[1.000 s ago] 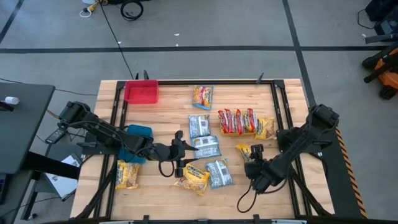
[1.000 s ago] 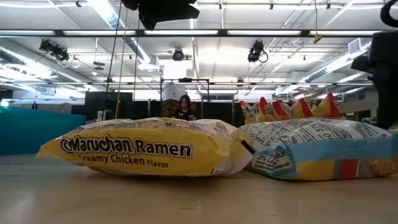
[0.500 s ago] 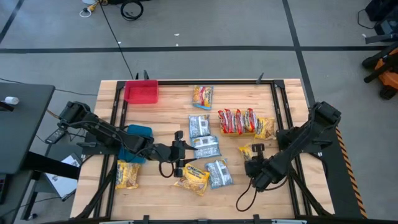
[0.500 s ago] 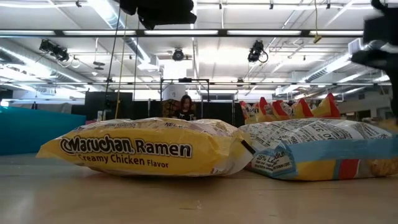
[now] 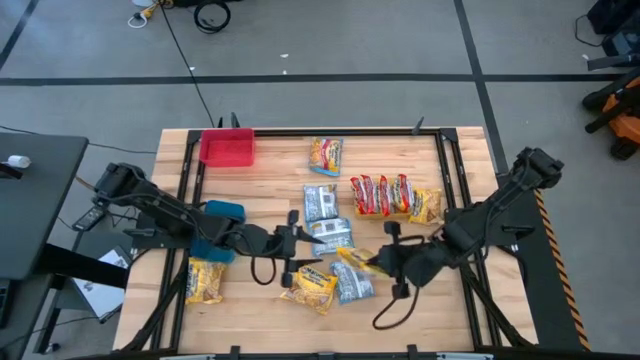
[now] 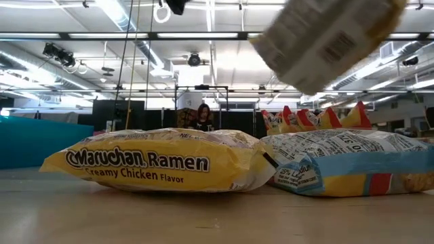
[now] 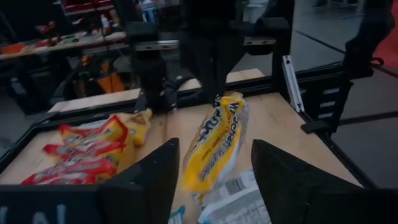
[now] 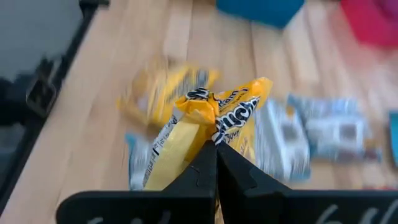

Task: Sort Maruchan noodles
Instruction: Put the yellow noodle pack into the blue bin

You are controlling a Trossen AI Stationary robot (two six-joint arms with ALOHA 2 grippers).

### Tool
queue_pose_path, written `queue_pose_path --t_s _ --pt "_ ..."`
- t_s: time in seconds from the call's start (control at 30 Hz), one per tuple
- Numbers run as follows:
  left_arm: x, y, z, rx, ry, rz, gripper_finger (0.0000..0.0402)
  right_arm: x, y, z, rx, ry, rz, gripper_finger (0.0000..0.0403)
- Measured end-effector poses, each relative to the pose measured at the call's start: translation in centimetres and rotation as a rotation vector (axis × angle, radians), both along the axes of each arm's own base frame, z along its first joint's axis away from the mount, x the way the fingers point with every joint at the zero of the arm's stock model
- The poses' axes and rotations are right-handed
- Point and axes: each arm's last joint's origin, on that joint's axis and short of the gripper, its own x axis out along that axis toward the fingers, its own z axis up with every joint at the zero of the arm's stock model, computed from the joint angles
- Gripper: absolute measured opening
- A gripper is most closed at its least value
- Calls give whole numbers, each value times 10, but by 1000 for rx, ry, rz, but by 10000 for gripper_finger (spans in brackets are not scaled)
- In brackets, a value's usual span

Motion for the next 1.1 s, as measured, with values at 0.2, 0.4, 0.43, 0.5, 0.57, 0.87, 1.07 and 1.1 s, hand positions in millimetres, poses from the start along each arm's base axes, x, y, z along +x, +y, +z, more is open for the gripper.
queue_pose_path --t_s 0.2,0.4,0.43,0.5,0.57,0.87,1.07,1.1 --pt "17 -5 -17 47 -23 -21 275 23 -10 -3 7 -42 15 4" --pt "37 -10 -27 264 -7 0 317 36 -19 -11 69 -1 26 4" --pt "40 -10 -29 279 1 1 318 37 -19 -11 78 -5 28 4" --pt "45 -10 -33 292 12 2 318 39 -20 -8 97 -30 22 4" --pt "49 -9 -37 298 27 7 318 39 -21 -6 105 -42 20 4" --pt "53 4 -41 216 61 -35 319 44 -29 -3 101 -75 22 5" --pt "57 7 -49 217 92 -82 319 50 -34 1 98 -119 13 5" --pt "57 8 -49 222 92 -70 319 51 -35 2 102 -130 11 5"
